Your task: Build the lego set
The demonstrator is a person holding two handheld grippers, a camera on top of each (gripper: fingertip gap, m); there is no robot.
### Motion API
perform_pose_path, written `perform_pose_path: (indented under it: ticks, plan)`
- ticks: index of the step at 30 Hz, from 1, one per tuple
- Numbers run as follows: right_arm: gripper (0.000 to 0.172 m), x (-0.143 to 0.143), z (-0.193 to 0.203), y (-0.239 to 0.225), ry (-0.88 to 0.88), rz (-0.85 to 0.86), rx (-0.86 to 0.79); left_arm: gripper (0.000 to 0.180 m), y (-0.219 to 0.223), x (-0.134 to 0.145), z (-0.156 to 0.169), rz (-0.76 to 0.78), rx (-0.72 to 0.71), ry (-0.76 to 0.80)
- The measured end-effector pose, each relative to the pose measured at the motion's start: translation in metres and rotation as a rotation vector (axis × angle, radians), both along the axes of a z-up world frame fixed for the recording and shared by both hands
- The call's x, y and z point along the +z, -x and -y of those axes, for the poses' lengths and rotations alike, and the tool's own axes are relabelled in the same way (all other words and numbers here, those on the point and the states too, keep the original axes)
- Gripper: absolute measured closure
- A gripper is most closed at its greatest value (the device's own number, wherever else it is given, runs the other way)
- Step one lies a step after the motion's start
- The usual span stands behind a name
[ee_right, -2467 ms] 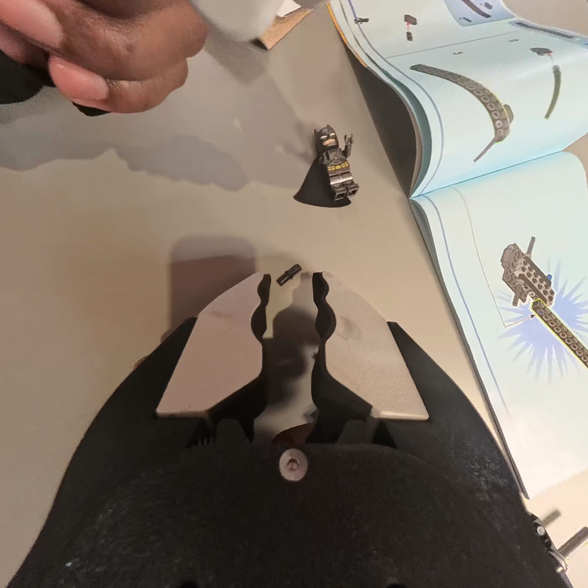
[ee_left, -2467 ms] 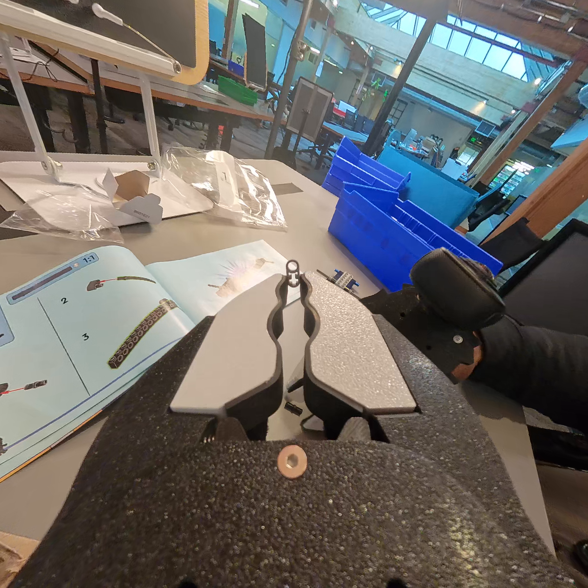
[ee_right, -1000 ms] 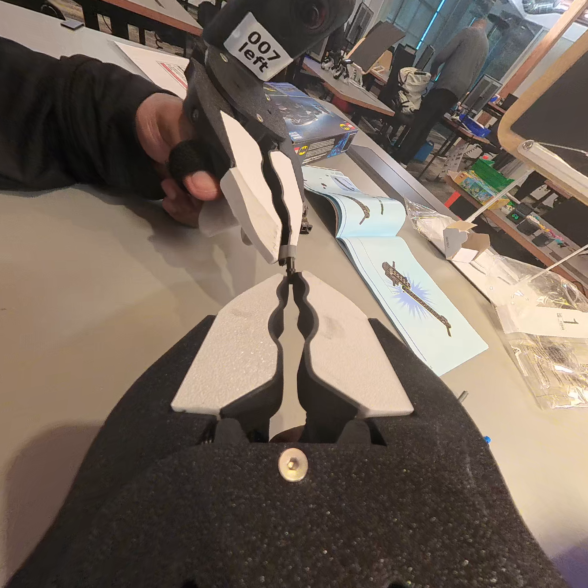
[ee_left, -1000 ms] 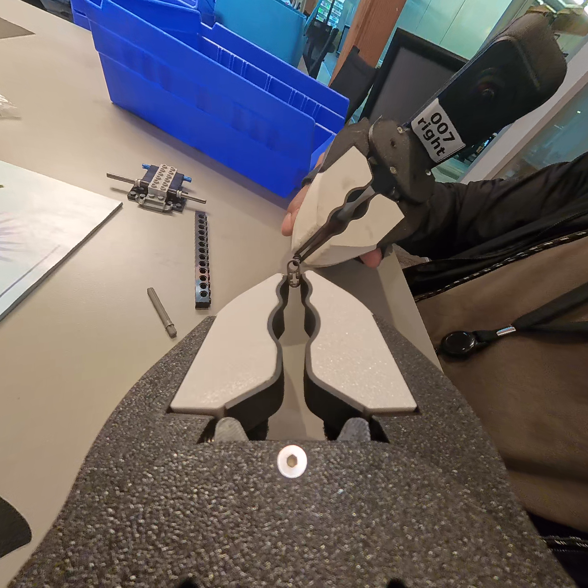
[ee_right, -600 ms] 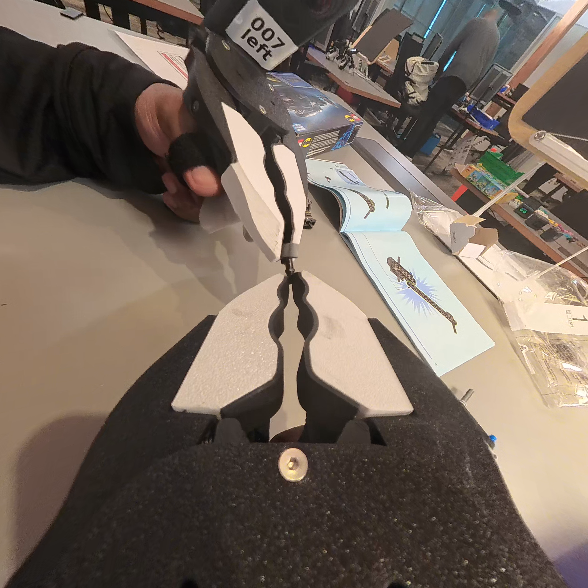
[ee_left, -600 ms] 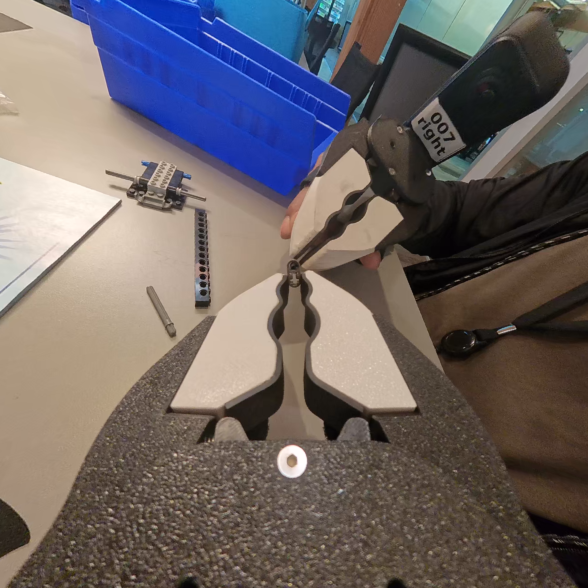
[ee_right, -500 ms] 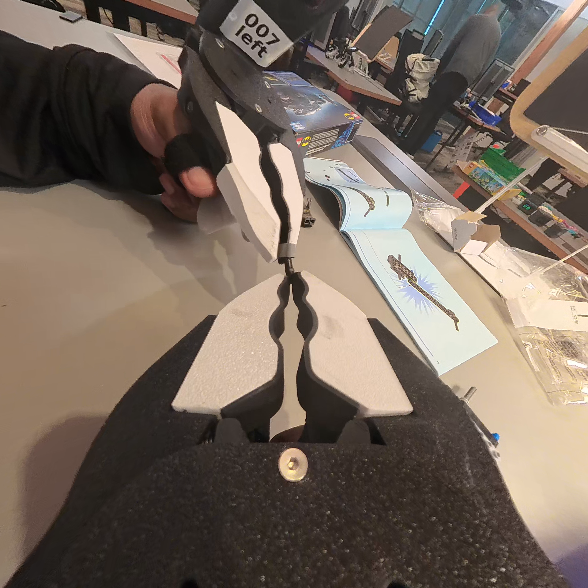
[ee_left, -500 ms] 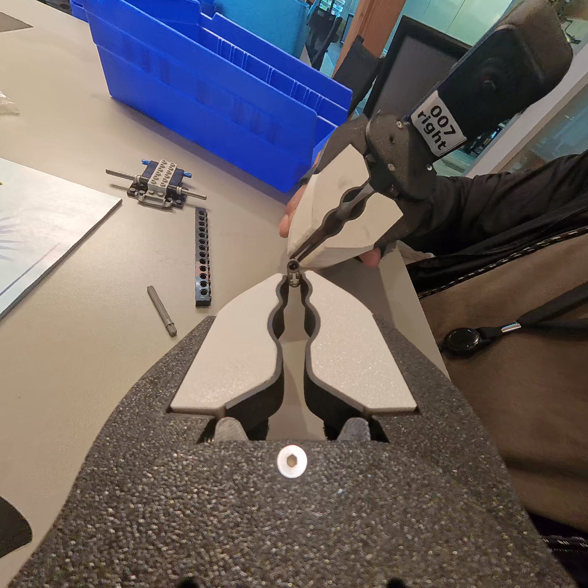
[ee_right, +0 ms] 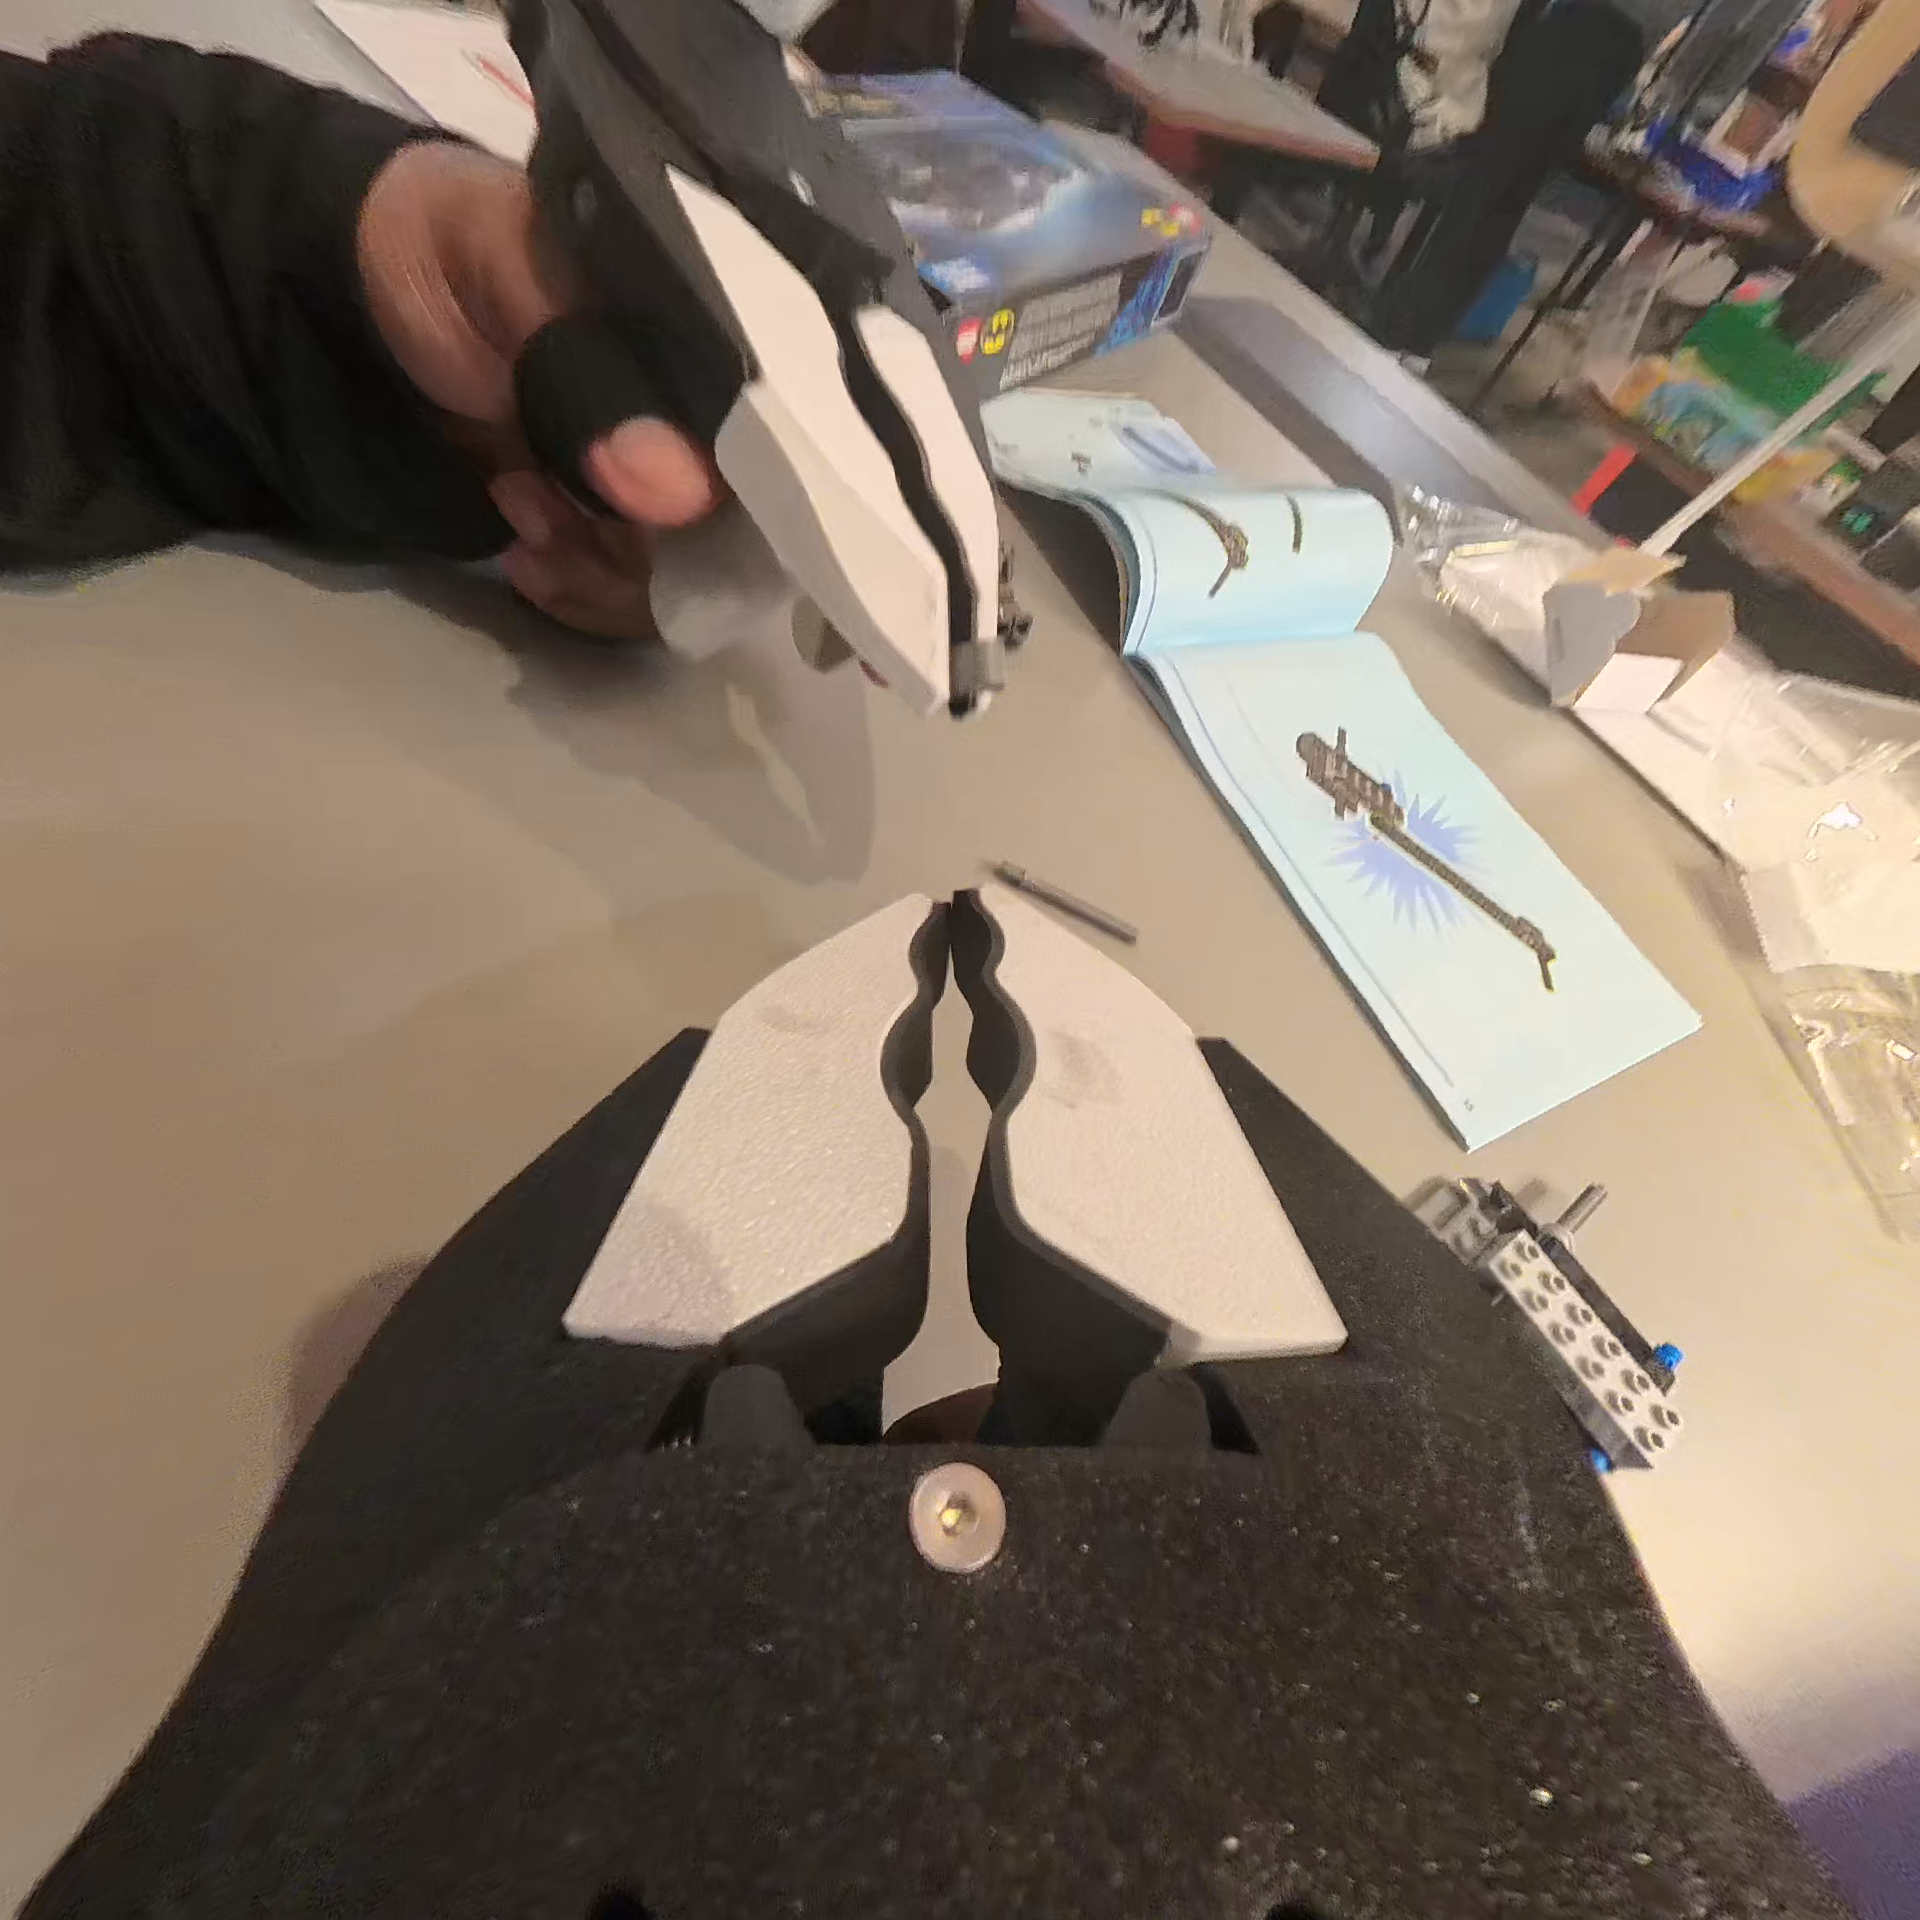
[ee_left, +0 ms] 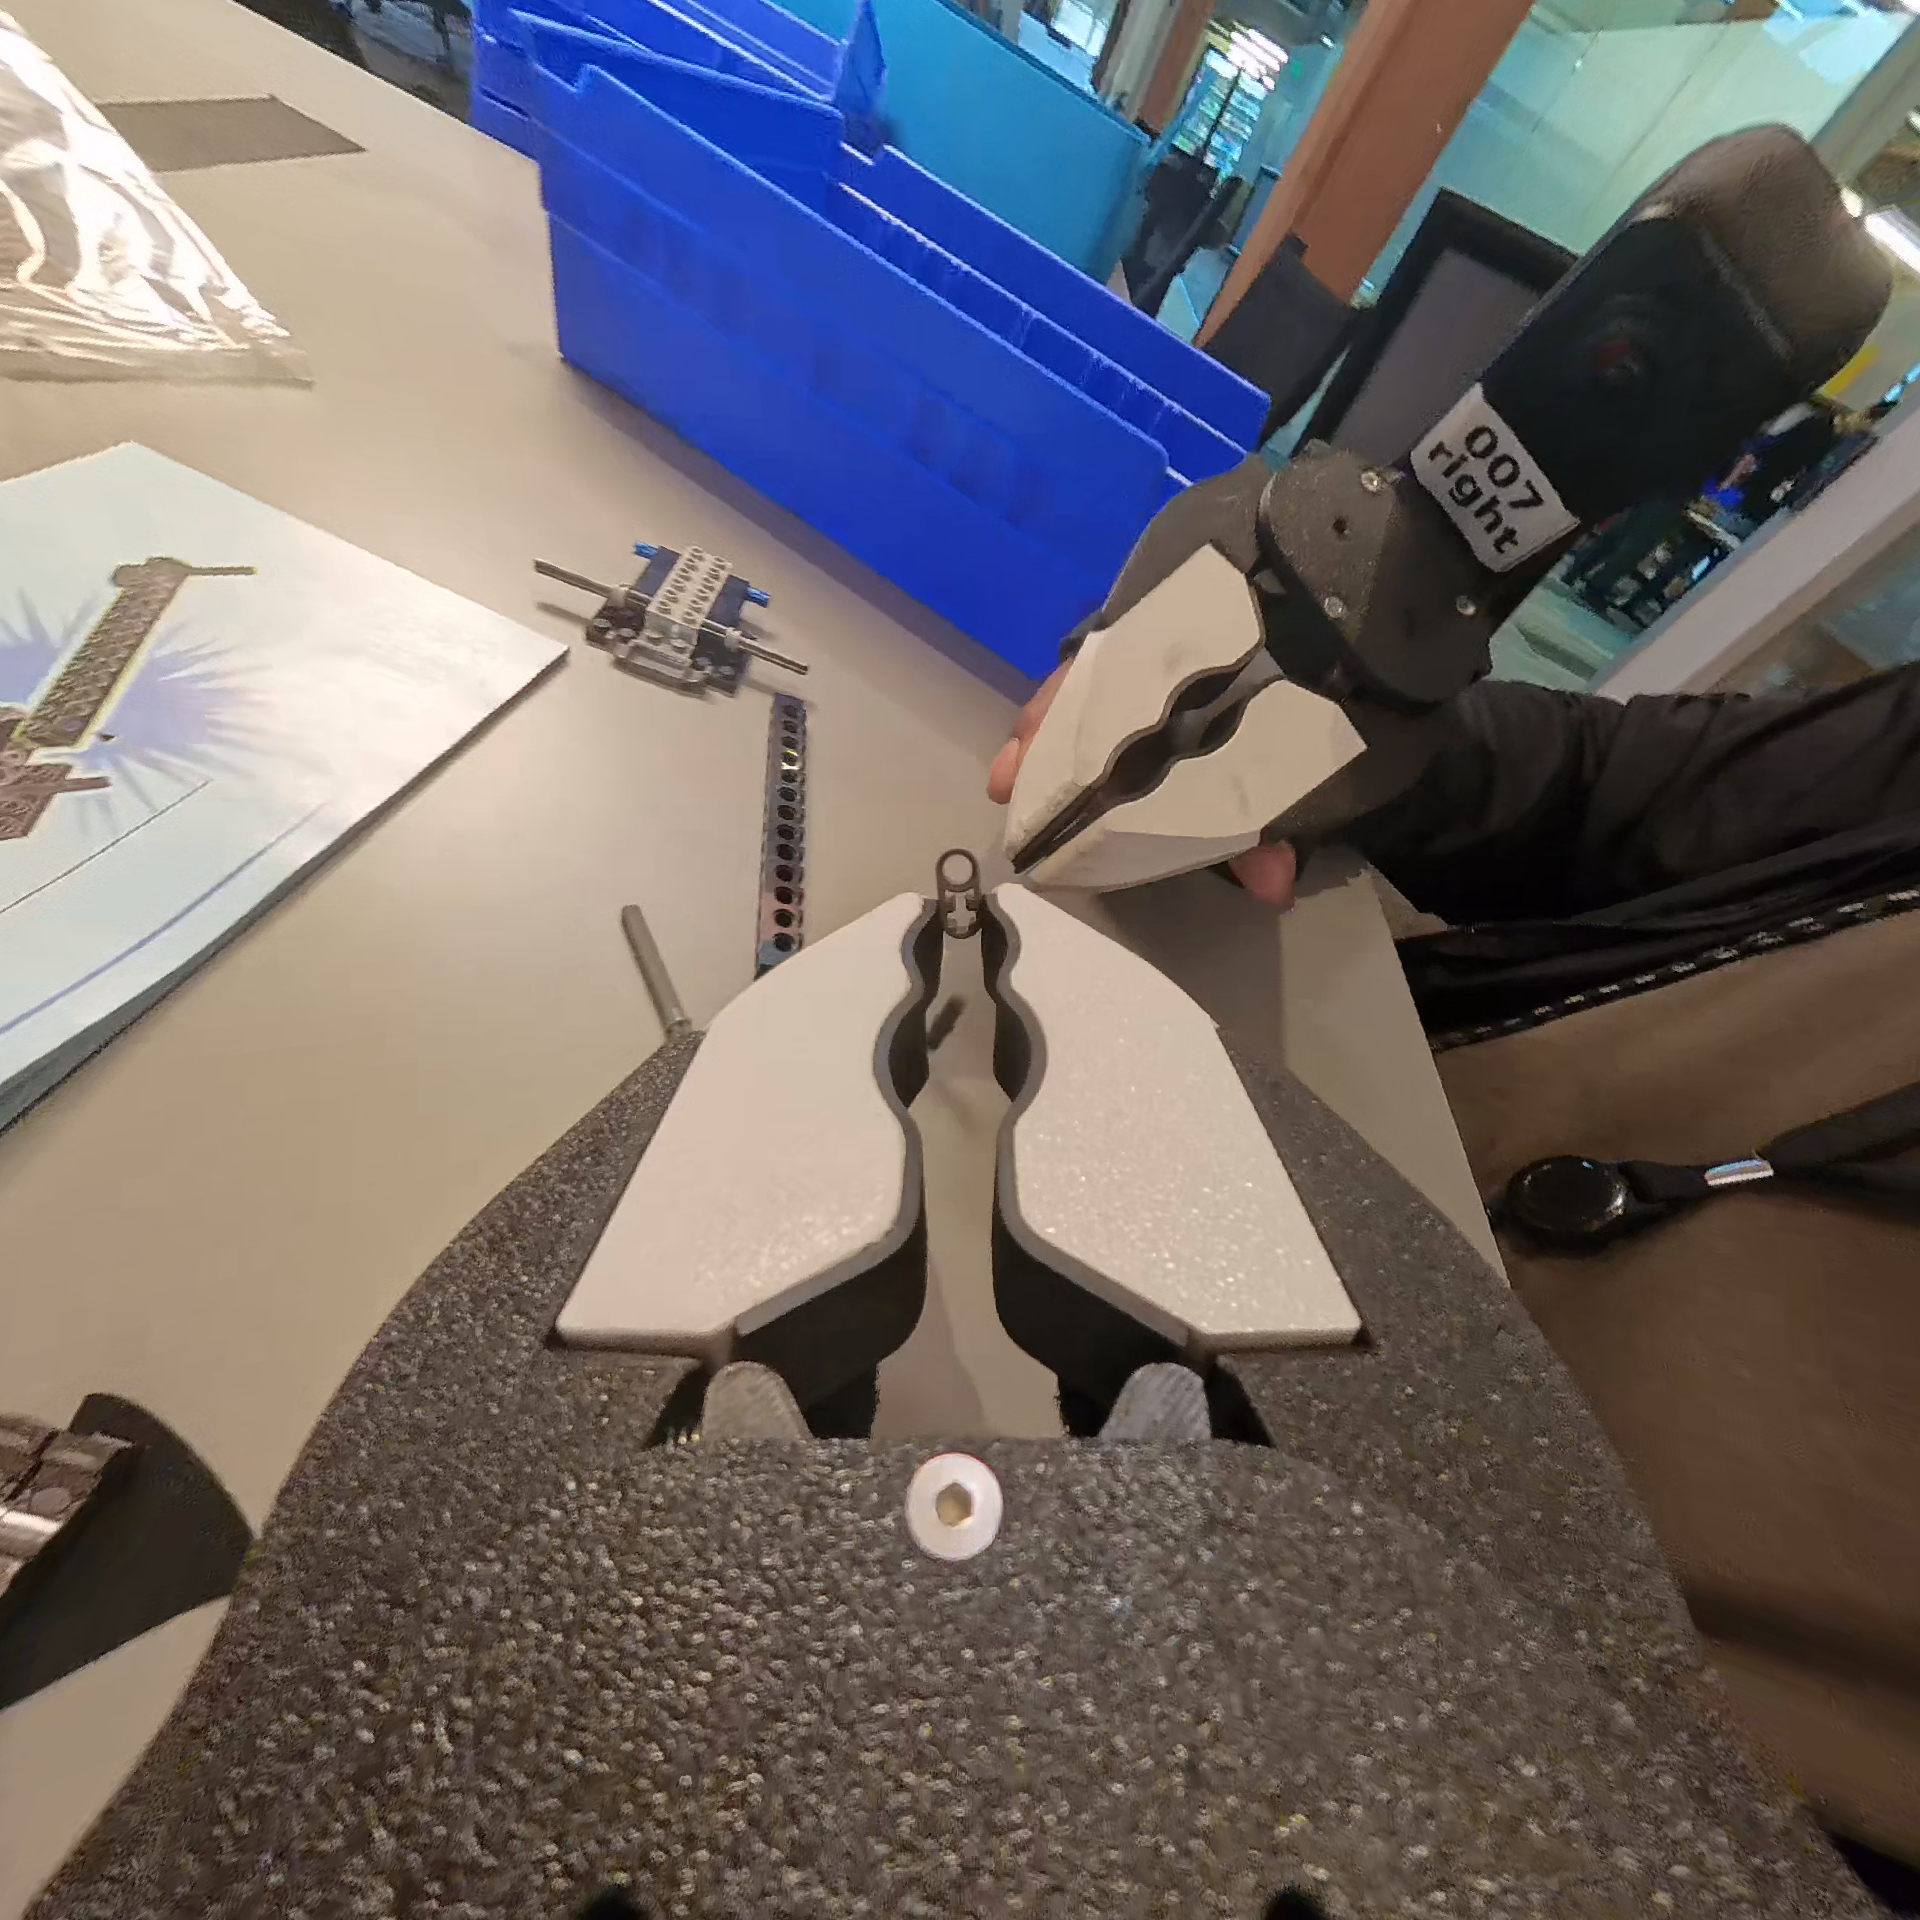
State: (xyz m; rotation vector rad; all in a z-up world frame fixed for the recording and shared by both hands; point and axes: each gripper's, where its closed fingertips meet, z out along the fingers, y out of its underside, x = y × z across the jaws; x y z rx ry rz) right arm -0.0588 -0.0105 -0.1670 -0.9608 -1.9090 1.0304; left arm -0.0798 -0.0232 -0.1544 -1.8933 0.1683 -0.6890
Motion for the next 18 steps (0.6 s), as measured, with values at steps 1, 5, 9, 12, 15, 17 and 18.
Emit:
perform_pose_path:
  ticks: [1,5,9,12,15,17,18]
  plan:
    - [0.170,-0.004,-0.003,0.000,-0.003,0.033,-0.007,0.174,0.003,0.000,0.000,0.010,0.012,0.000]
    - [0.160,-0.023,-0.017,-0.002,0.007,0.181,-0.051,0.174,0.007,-0.002,-0.002,0.004,0.036,0.012]
    - [0.158,-0.030,-0.018,-0.004,0.041,0.254,-0.045,0.174,0.008,-0.005,-0.004,-0.018,0.052,0.029]
    - [0.155,-0.038,-0.016,-0.004,0.042,0.312,-0.030,0.174,0.011,-0.005,-0.004,-0.029,0.070,0.031]
    - [0.151,-0.044,-0.015,-0.001,0.026,0.355,-0.019,0.174,0.013,-0.005,-0.005,-0.038,0.084,0.031]
    - [0.148,-0.048,-0.017,0.001,0.017,0.382,-0.037,0.174,0.013,-0.006,-0.005,-0.047,0.085,0.032]
    - [0.146,-0.050,-0.018,0.001,0.016,0.392,-0.047,0.173,0.013,-0.006,-0.005,-0.052,0.085,0.034]
